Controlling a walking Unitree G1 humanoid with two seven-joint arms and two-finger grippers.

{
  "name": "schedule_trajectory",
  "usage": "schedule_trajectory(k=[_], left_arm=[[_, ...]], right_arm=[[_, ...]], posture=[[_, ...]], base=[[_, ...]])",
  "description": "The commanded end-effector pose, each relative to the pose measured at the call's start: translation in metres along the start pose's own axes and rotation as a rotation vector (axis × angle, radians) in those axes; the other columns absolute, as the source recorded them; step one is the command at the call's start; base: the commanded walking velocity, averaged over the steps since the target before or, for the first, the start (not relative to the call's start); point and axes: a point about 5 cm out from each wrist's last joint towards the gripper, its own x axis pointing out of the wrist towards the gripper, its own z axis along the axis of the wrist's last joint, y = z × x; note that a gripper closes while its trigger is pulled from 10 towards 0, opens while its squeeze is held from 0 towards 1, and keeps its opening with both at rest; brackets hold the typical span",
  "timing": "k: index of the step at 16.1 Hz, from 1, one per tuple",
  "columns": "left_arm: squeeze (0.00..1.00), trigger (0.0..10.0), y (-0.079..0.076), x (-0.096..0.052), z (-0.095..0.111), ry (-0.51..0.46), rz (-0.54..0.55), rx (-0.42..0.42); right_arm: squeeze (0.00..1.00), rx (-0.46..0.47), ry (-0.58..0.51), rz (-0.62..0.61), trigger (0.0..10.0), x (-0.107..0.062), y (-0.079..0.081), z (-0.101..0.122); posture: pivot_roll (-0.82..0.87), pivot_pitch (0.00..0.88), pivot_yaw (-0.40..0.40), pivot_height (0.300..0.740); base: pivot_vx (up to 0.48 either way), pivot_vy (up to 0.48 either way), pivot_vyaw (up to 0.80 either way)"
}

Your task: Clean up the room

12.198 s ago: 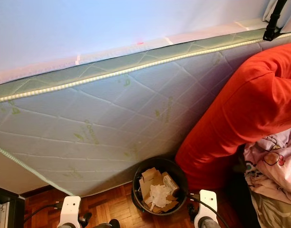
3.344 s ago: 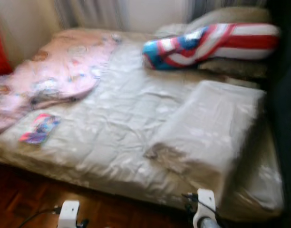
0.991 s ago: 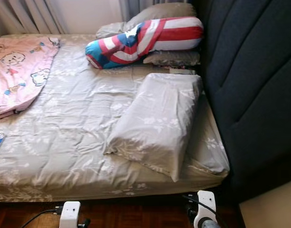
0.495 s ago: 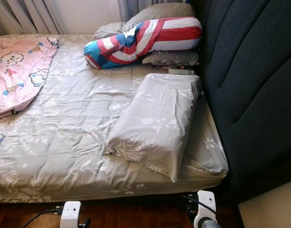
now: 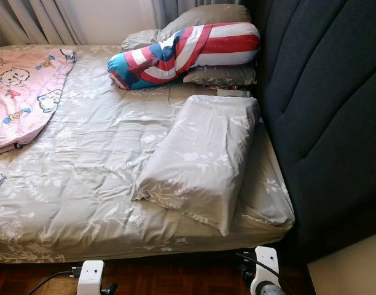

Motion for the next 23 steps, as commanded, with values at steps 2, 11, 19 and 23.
schedule_trajectory(k=[2,11,19,23], left_arm=[[0.00,10.0,-0.001,-0.001,-0.006,0.020,0.002,-0.012],[0.00,10.0,0.008,-0.002,-0.009,0.031,0.010,-0.002],[0.00,10.0,0.003,-0.003,-0.011,0.043,0.000,-0.003],[0.00,10.0,0.001,-0.002,-0.011,0.044,0.002,-0.007]], right_arm=[[0.00,-0.007,0.013,-0.007,10.0,-0.001,-0.002,-0.003],[0.00,-0.005,0.017,-0.006,10.0,-0.001,-0.002,-0.004],[0.00,-0.001,0.016,-0.007,10.0,-0.001,-0.002,-0.004],[0.00,-0.035,0.010,0.000,10.0,-0.001,-0.002,-0.002]], posture=[[0.02,0.124,-0.031,0.740],[0.02,0.125,-0.030,0.740],[0.02,0.124,-0.029,0.740],[0.02,0.123,-0.030,0.740]], base=[[0.000,0.000,0.00],[0.000,0.227,0.00],[0.000,0.000,0.00],[0.140,0.000,0.00]])
